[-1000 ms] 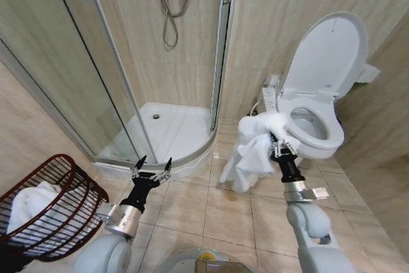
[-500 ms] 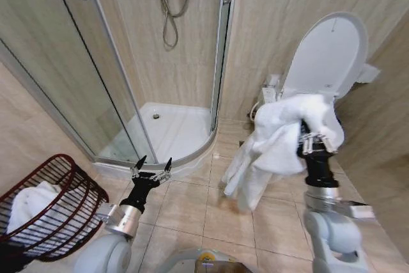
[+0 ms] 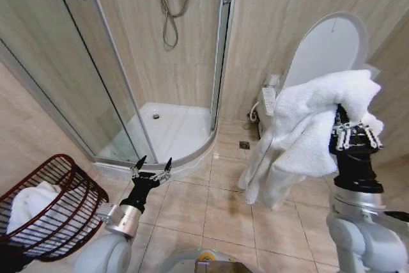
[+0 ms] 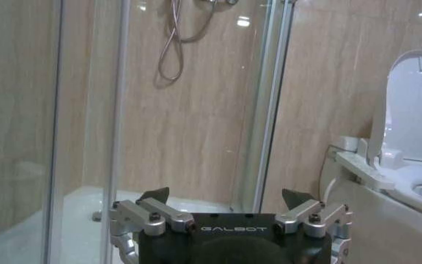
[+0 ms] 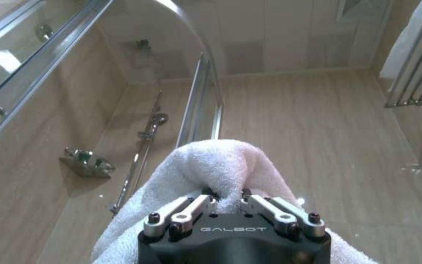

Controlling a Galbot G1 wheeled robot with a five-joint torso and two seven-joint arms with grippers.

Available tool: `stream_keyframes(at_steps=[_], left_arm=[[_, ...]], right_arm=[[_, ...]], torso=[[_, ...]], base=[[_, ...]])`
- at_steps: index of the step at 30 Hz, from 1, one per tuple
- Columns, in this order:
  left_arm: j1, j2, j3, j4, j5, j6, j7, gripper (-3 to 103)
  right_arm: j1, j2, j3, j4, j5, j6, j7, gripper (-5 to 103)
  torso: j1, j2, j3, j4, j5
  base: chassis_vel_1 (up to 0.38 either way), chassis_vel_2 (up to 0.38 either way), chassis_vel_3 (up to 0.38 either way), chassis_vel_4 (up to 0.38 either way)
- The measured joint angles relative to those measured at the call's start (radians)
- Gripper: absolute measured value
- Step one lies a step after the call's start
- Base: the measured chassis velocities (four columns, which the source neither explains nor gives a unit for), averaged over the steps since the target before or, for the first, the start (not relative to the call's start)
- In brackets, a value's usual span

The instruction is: Discard the used towel into the hamper.

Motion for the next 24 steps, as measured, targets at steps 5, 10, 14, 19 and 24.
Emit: stream_keyframes(at_steps=[5, 10, 14, 19, 24], left_arm=[[0.000, 0.000, 0.000, 0.000, 0.000, 0.000, 0.000, 100], [0.000, 0.000, 0.000, 0.000, 0.000, 0.000, 0.000, 100], [0.000, 0.000, 0.000, 0.000, 0.000, 0.000, 0.000, 100], [0.000, 0.000, 0.000, 0.000, 0.000, 0.000, 0.000, 100], [0.000, 0.000, 0.000, 0.000, 0.000, 0.000, 0.000, 100]], right_arm=[[-0.002, 0.004, 0.004, 0.000, 0.000, 0.000, -0.005, 12], [-0.015, 0.016, -0.007, 0.009, -0.009, 0.009, 0.005, 12], [-0.025, 0.019, -0.012, 0.016, -0.012, 0.028, 0.010, 12], [-0.022, 0.016, -0.008, 0.016, -0.012, 0.052, -0.001, 12], [-0.017, 0.022, -0.010, 0.007, -0.018, 0.072, -0.016, 12]], torso=[[0.000, 0.000, 0.000, 0.0001, 0.0001], [0.000, 0.000, 0.000, 0.0001, 0.0001], [0.000, 0.000, 0.000, 0.0000, 0.0000], [0.002, 0.009, 0.007, 0.0001, 0.0000], [0.010, 0.035, 0.026, 0.0001, 0.0000]], base=[[-0.065, 0.068, 0.081, -0.075], [-0.104, 0.096, 0.114, -0.098], [-0.051, 0.045, 0.052, -0.028], [0.000, 0.000, 0.000, 0.000], [0.000, 0.000, 0.000, 0.000]])
